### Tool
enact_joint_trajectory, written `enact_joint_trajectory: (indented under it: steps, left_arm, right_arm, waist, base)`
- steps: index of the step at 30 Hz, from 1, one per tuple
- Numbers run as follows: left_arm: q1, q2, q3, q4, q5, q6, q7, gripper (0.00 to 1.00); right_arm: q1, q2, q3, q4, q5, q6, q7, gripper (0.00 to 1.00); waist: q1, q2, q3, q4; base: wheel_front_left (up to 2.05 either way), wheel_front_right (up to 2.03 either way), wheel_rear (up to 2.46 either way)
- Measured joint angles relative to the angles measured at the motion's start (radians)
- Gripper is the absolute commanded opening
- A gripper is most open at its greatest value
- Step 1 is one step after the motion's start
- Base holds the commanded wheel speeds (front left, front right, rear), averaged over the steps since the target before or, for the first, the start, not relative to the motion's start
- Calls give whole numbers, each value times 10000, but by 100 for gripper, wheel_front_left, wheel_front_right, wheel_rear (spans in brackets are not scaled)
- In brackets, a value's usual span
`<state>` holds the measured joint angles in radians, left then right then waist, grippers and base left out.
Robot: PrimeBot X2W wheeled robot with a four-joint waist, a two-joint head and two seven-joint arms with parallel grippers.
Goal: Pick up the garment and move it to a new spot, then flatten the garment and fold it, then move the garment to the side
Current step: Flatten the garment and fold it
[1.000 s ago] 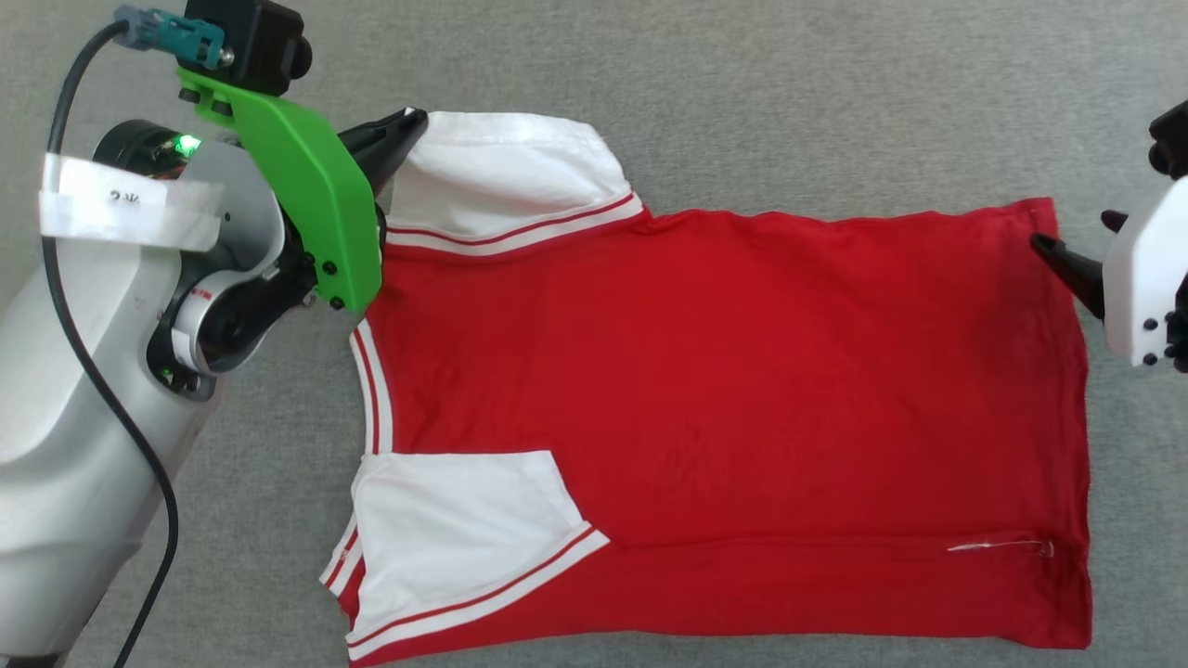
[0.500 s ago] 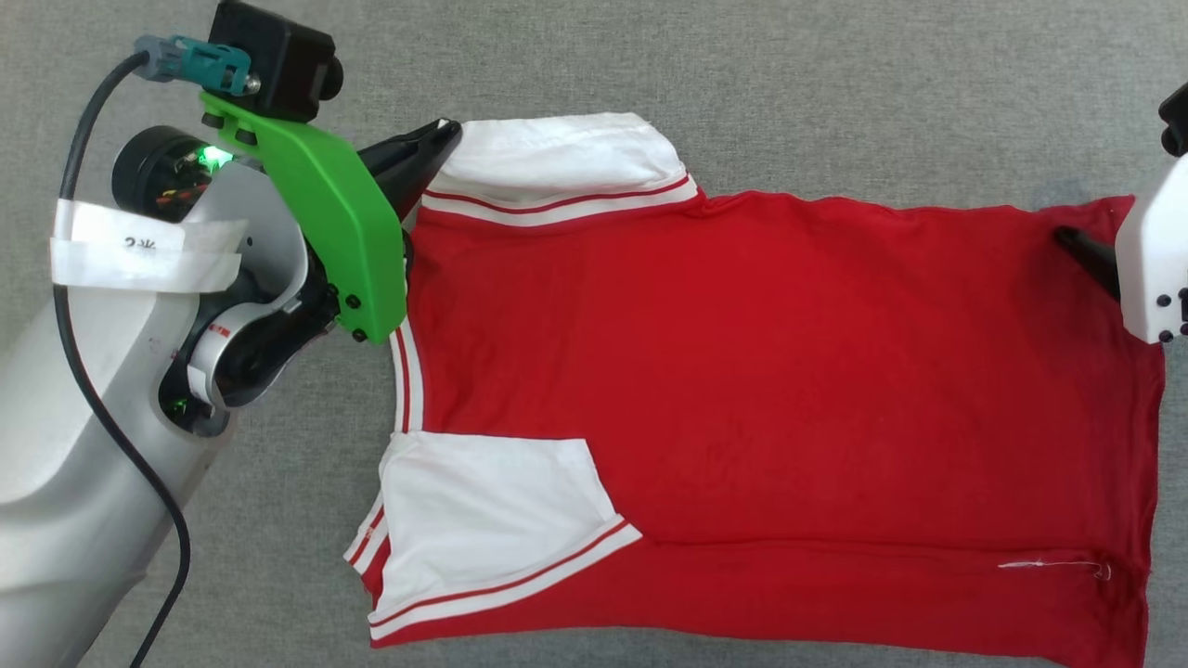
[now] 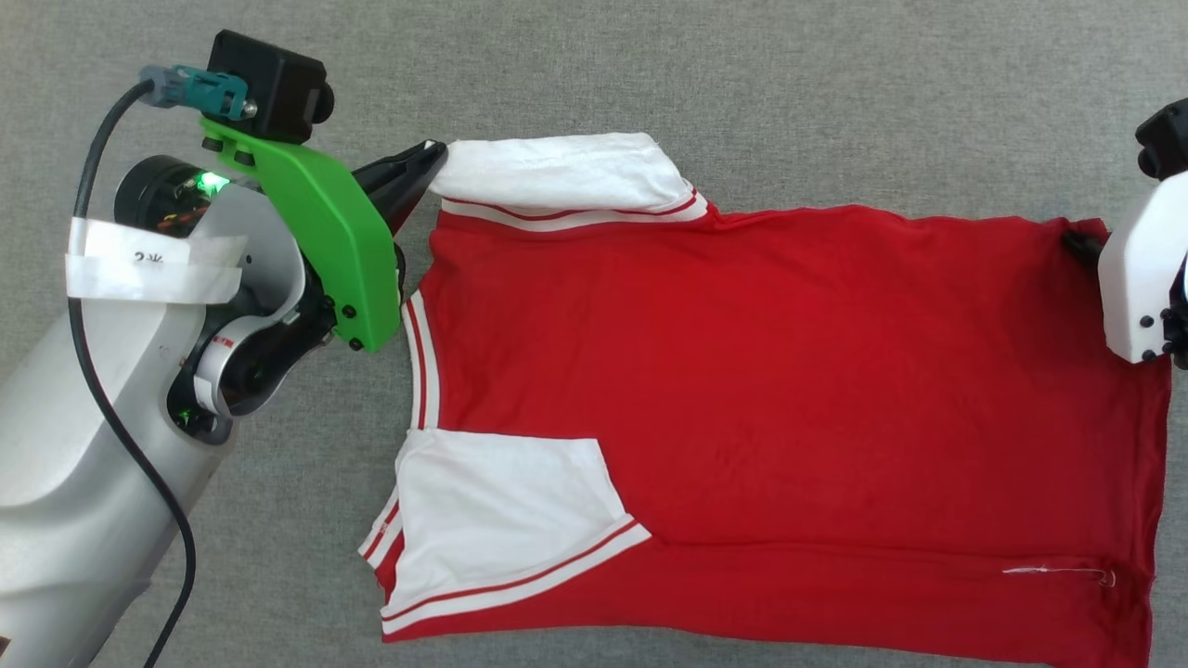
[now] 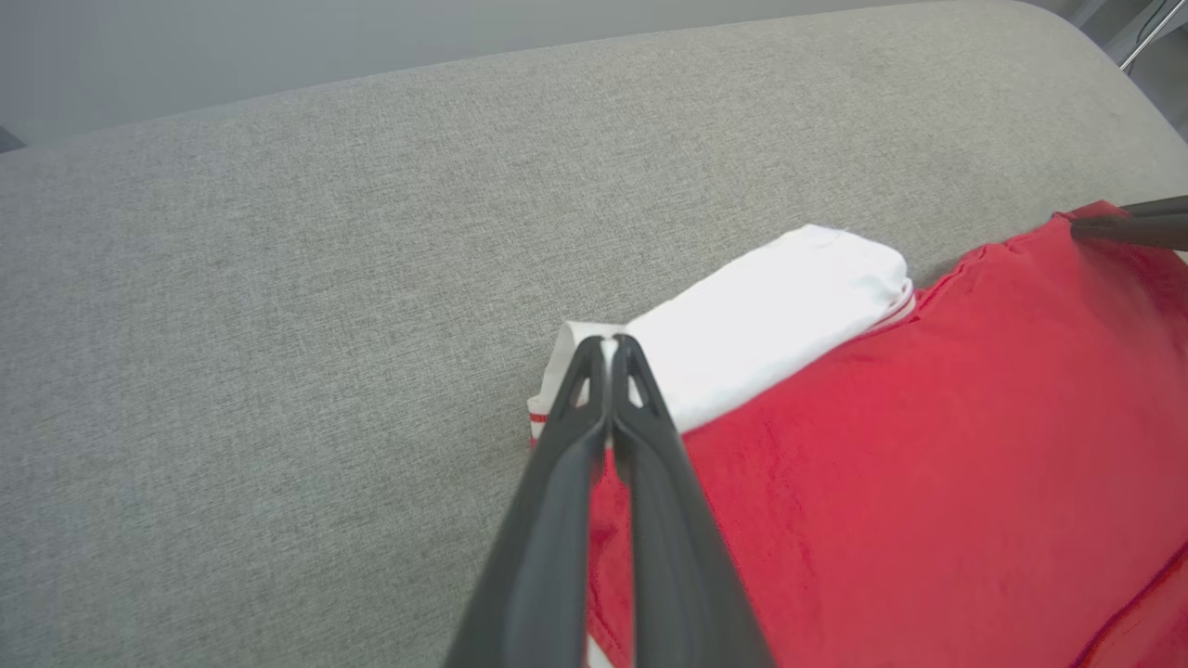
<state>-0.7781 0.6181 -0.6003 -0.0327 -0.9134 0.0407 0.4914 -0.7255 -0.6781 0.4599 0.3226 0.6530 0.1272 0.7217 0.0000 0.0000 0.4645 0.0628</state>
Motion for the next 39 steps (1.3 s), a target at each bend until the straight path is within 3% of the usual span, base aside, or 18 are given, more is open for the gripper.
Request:
enact_joint_trajectory:
  steps: [6, 21, 30, 39]
  left_arm:
    - [272, -42, 56, 349, -6, 0, -328, 0]
    - [1492, -127, 10, 723, -261, 90, -869, 0]
    - [3224, -23, -230, 345, -568, 405, -1124, 0]
    - [4650, 194, -487, -125, -738, 706, -1212, 0]
  right_arm:
    - [254, 284, -426, 412, 265, 42, -1229, 0]
    - [1745, 251, -1087, 314, 823, 42, -3751, 0]
    - [3726, 245, -1394, -90, 1264, 40, -5317, 0]
    - [5152, 234, -1457, -493, 1423, 40, -5873, 0]
  waist:
    - [0, 0, -388, -60]
    - [0, 0, -1759, -221]
    - [0, 0, -2638, -136]
    - [0, 0, -3142, 18]
  base:
    - [0, 0, 0]
    - [0, 0, 0]
    - [0, 0, 0]
    - [0, 0, 0]
